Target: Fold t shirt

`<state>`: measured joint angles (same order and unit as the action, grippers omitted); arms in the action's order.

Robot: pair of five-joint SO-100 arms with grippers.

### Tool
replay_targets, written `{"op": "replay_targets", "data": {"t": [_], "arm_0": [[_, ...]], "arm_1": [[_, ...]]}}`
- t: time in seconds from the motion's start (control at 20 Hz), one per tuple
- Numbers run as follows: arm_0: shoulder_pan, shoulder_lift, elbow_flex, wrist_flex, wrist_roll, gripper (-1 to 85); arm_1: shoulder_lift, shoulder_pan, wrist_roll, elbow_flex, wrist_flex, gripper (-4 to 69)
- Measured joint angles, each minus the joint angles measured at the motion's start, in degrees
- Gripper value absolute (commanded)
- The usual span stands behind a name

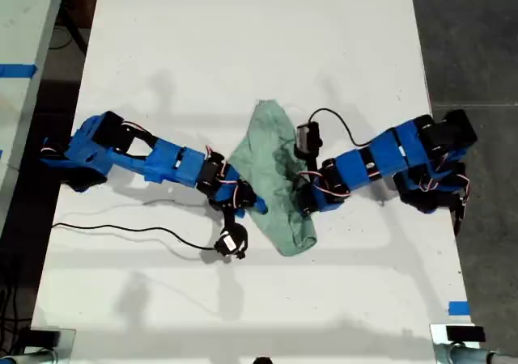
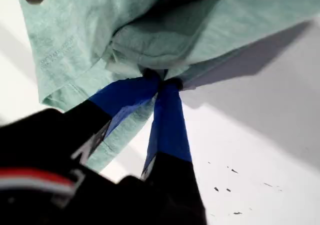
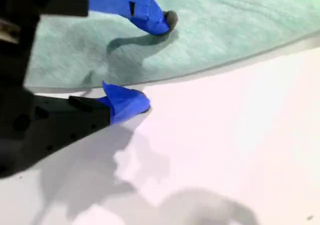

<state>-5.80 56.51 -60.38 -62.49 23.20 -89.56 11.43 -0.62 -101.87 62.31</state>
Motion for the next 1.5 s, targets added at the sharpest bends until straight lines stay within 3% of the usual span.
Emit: {"op": "replay_targets", "data": {"t": [0.2, 0.25, 0.3, 0.45, 0.55, 0.8, 1.05, 1.15, 1.5], "arm_0": [[0.18, -0.09, 0.00, 1.41, 2.64, 17.1], [0.35, -0.09, 0.09, 2.64, 2.64, 12.0], [0.53, -1.41, 0.79, 4.22, 2.20, 0.0], [1.14, -4.39, 2.29, 12.04, -5.54, -0.1], [1.14, -4.57, 2.29, 12.83, -6.77, -0.1], [-2.02, -4.13, 2.29, 10.99, -6.94, -0.1], [-6.42, 2.11, 1.67, 5.19, -6.42, -0.1], [-6.42, 4.22, 1.58, 2.99, -6.42, -0.1], [-6.42, 4.39, 1.49, 2.99, -7.73, -0.1]], "arm_1": [[1.85, 0.44, 0.00, 2.37, 0.88, 1.3], [2.20, 0.44, 0.09, 3.08, 1.23, 1.3], [2.55, 0.44, 0.00, 3.60, 1.67, 1.3], [3.08, 0.53, 0.09, 4.57, 2.11, 1.3], [3.96, 0.79, 0.00, 5.27, 2.20, 1.3], [6.50, 3.08, 0.00, 9.84, 2.72, 0.8], [6.50, 5.27, -0.35, 17.93, 12.22, 0.8], [6.50, 5.45, -0.53, 18.98, 13.18, 0.8], [6.94, 5.62, 0.62, 23.29, 16.08, 0.8]]}}
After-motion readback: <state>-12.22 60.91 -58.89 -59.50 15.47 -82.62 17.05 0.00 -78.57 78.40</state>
